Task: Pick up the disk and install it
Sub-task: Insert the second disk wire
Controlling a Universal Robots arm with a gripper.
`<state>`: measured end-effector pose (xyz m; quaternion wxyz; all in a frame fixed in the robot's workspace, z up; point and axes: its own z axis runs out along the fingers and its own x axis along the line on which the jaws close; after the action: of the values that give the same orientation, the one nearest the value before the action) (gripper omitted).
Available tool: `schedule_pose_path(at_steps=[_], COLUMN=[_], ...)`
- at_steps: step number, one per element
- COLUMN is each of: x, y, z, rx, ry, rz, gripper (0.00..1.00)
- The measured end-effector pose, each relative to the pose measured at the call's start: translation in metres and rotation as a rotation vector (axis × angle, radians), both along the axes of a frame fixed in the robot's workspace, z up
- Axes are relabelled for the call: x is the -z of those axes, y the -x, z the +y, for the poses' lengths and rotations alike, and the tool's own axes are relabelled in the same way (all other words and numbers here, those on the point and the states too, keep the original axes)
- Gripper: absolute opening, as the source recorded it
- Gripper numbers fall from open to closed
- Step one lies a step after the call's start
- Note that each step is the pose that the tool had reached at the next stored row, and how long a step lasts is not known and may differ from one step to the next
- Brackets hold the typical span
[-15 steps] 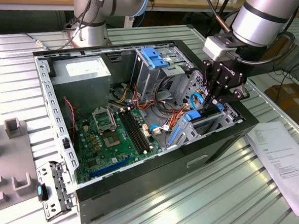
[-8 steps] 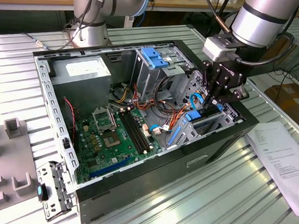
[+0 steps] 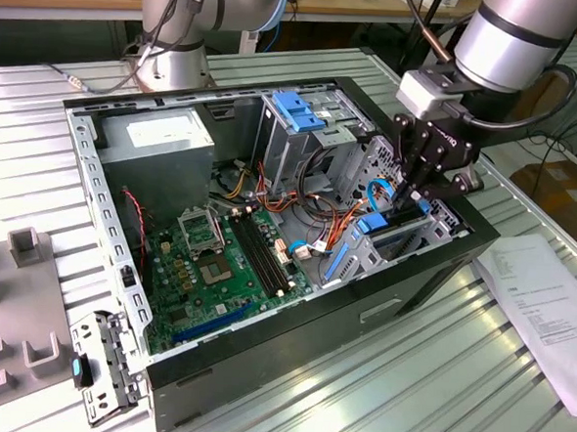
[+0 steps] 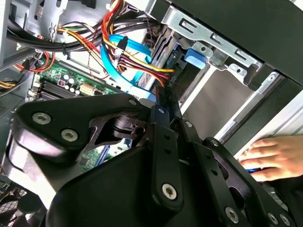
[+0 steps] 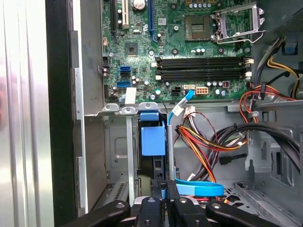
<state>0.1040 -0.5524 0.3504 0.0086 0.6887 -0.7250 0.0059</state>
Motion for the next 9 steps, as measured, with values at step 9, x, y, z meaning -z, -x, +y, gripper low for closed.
schedule_pose_path(at_steps=[9], x=[0.0029], y=[0.0], z=[-0.0044], rx=[0.001], ry=[-0.0255], rz=[0.0], gripper=[0.16])
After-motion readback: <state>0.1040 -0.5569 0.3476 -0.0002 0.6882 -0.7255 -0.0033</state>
